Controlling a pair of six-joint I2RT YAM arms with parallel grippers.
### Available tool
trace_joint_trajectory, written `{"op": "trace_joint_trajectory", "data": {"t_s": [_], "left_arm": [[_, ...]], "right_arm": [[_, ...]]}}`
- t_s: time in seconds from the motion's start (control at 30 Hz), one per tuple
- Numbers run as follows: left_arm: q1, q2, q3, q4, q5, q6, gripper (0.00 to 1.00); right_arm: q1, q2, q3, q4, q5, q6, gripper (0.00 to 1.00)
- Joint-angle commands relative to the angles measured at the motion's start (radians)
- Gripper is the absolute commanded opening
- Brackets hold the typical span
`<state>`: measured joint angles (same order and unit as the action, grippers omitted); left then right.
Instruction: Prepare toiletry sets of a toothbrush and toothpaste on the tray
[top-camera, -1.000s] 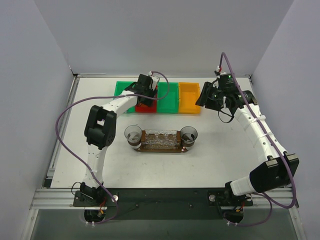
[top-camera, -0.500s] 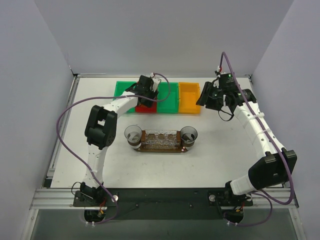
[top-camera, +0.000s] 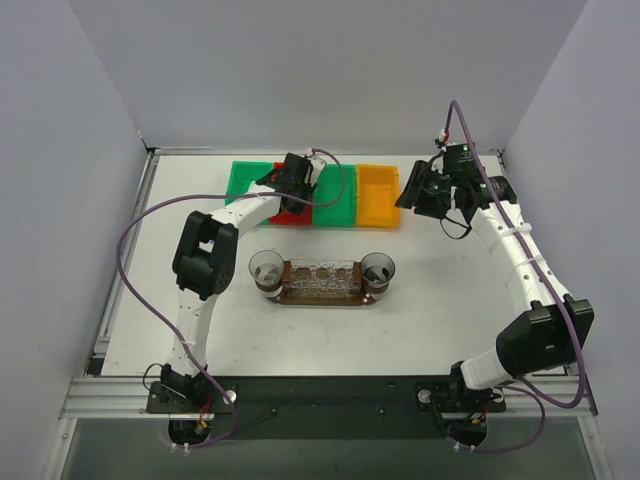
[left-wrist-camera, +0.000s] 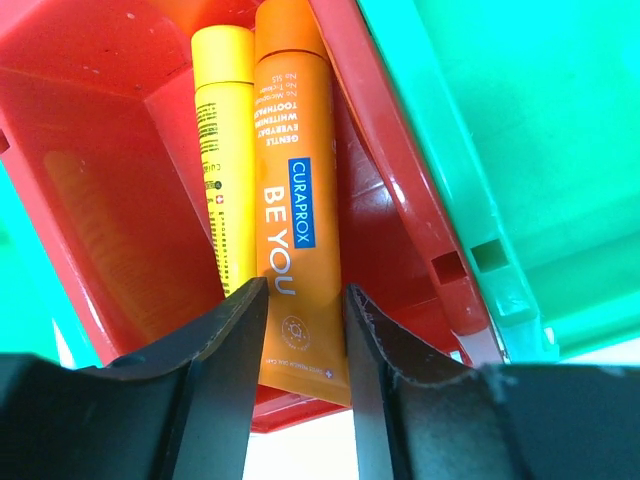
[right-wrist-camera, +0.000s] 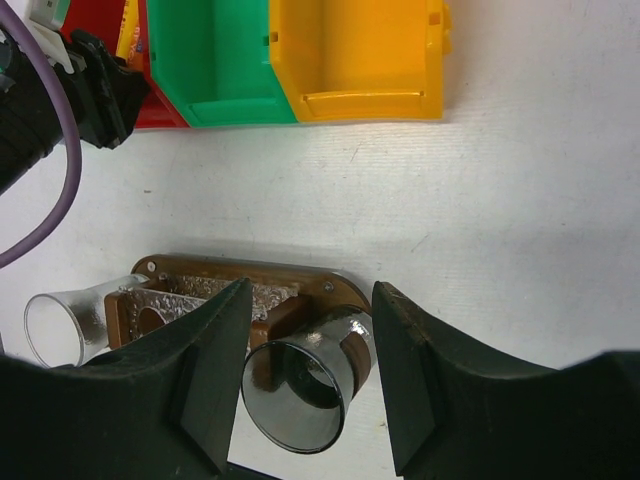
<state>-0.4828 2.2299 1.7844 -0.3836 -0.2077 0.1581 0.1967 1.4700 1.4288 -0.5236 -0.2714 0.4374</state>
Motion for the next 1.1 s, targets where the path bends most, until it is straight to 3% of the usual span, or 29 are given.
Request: {"op": "trace_joint_trajectory", "data": {"t_s": [0.0, 0.43, 1.07], "left_arm": [[-0.003, -0.015, 0.033, 0.023, -0.084, 0.012, 0.43], [-0.005, -0.03, 0.059, 0.018, -0.215, -0.002, 0.37], [0.001, -0.049, 0.047, 0.02, -0.256, -0.011, 0.19]], "right_arm": [[-0.008, 0.019, 0.041, 0.0, -0.018, -0.005, 0.47], [-0.01, 0.03, 0.047, 0.013, -0.031, 0.004, 0.47], [-0.011, 0.042, 0.048, 0.02, -0.049, 0.012, 0.46]]}}
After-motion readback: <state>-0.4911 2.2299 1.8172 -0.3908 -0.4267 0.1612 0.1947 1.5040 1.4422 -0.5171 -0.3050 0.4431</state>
